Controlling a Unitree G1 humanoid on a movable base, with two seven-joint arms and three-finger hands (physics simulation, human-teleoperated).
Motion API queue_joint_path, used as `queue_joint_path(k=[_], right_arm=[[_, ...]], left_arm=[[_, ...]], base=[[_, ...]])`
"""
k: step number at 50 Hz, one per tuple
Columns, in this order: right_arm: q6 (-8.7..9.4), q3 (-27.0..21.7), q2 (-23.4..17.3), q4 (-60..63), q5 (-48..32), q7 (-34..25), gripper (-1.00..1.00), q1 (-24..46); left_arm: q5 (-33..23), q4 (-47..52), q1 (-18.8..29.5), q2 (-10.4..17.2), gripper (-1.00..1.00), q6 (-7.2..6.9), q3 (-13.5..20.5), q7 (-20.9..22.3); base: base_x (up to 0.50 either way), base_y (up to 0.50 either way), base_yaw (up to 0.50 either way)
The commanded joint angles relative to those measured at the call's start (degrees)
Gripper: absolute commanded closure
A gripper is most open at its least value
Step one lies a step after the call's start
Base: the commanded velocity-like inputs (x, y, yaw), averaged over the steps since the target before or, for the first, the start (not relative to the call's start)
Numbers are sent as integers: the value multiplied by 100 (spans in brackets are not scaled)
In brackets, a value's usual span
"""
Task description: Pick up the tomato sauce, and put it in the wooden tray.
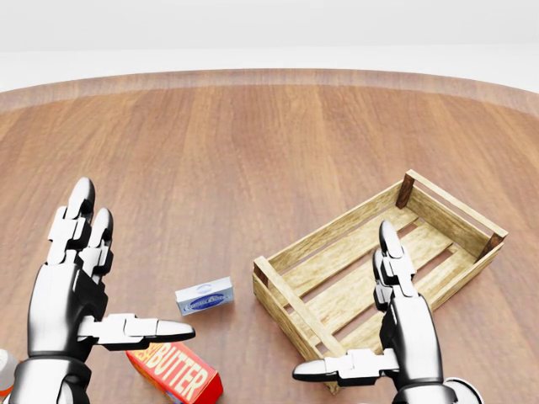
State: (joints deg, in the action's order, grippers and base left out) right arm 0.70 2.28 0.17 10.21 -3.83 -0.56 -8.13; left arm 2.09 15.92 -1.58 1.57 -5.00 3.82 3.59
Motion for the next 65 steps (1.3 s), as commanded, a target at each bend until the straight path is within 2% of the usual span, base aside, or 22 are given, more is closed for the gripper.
queue_joint_path(k=[1,4,14,17,22,31,39,41,46,65], right_arm=[[-248,46,-52,169,-155,91,-100,-537],[-322,108,-95,483,-240,35,-100,-938],[-208,370,-229,1559,-390,-47,-100,-1861],[-264,426,-287,1749,-400,-33,-100,-2100],[-484,565,-436,2073,-371,-7,-100,-2633],[-570,607,-611,2591,-253,-12,-100,-3161],[-570,643,-718,2607,-255,18,-100,-3561],[-570,692,-810,2660,-240,38,-100,-3975],[-570,794,-942,2478,-230,149,-100,-4276],[-570,860,-1215,1829,-60,373,-100,-4667]], left_arm=[[1,18,15,-4,-100,0,11,-14],[3,-55,52,0,-100,0,22,-19],[-3,-31,40,1,-100,0,17,-26],[6,-49,56,7,-100,0,31,-23],[13,-67,65,12,-100,0,44,-23],[-25,-151,42,3,-100,0,9,-29],[-20,-120,46,7,-100,0,23,-28],[-38,-139,30,-1,-100,0,5,-29],[-70,-166,7,-10,-100,0,-30,-29],[-90,-255,-2,-19,-100,0,-46,-28]], base=[[0,0,0],[0,0,0],[0,0,0],[0,0,0],[0,0,0],[0,0,0],[0,0,0],[0,0,0],[0,0,0],[0,0,0]])
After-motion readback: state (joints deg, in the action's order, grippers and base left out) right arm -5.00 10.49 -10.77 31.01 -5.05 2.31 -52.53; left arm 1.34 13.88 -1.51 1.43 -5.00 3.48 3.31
